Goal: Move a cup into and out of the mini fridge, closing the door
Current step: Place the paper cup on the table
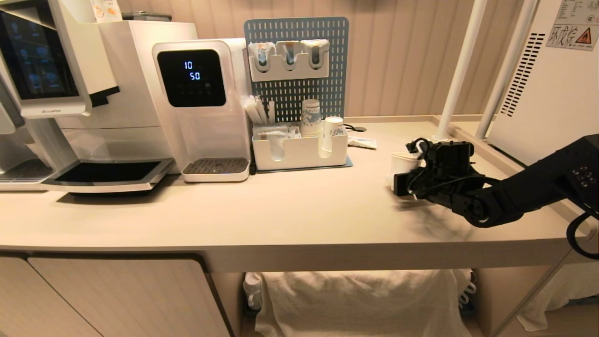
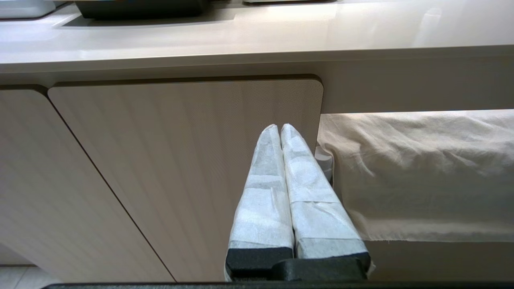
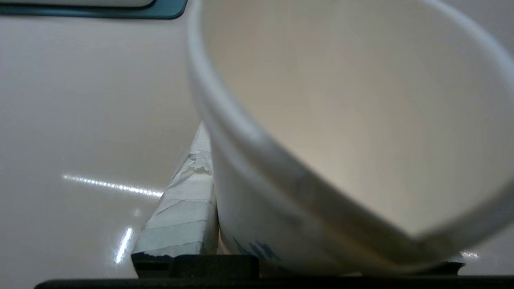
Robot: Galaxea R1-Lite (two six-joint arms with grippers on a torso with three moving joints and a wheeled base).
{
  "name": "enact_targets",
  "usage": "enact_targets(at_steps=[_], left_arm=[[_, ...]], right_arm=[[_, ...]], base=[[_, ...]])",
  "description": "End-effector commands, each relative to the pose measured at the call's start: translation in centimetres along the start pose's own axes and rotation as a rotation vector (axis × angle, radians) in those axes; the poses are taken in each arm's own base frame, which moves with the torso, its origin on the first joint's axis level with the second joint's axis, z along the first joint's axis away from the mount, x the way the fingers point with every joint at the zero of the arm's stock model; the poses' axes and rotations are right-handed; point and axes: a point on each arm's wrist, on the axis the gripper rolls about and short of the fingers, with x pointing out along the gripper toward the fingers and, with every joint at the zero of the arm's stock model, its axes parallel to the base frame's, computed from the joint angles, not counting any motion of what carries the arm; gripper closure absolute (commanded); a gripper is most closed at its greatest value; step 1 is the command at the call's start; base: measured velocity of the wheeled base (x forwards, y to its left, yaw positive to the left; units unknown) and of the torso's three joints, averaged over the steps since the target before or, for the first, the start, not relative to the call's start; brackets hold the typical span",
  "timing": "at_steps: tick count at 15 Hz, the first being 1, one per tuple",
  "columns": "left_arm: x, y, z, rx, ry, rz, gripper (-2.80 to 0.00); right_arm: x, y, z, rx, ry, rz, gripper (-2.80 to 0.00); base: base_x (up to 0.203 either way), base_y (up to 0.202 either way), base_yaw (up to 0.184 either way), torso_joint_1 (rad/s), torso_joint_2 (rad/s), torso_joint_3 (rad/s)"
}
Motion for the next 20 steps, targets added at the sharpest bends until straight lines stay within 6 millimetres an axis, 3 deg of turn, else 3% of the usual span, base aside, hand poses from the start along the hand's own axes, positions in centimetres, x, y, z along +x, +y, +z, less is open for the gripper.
enact_targets(at_steps=[1,4,7,11,14,15,20], left_arm=[[0.0,0.0,0.0,0.000,0.001,0.000,0.00],[0.0,0.0,0.0,0.000,0.001,0.000,0.00],[0.0,0.0,0.0,0.000,0.001,0.000,0.00],[0.0,0.0,0.0,0.000,0.001,0.000,0.00],[0.0,0.0,0.0,0.000,0.001,0.000,0.00],[0.0,0.0,0.0,0.000,0.001,0.000,0.00],[0.0,0.0,0.0,0.000,0.001,0.000,0.00]], right_arm=[[-0.2,0.1,-0.9,-0.001,0.031,0.002,-2.80],[-0.8,0.1,-1.0,-0.007,0.045,0.011,-2.80],[-2.4,0.1,0.4,-0.017,0.020,0.014,-2.80],[-8.0,-0.2,3.2,-0.017,-0.035,0.065,-2.80],[-12.4,-0.3,2.7,-0.015,0.024,0.075,-2.80],[-14.1,-0.3,3.2,-0.014,0.003,0.080,0.00],[-24.0,-0.6,5.9,-0.013,-0.035,0.072,0.00]], base=[[0.000,0.000,0.000,0.000,0.00,0.000],[0.000,0.000,0.000,0.000,0.00,0.000],[0.000,0.000,0.000,0.000,0.00,0.000],[0.000,0.000,0.000,0.000,0.00,0.000],[0.000,0.000,0.000,0.000,0.00,0.000],[0.000,0.000,0.000,0.000,0.00,0.000],[0.000,0.000,0.000,0.000,0.00,0.000]])
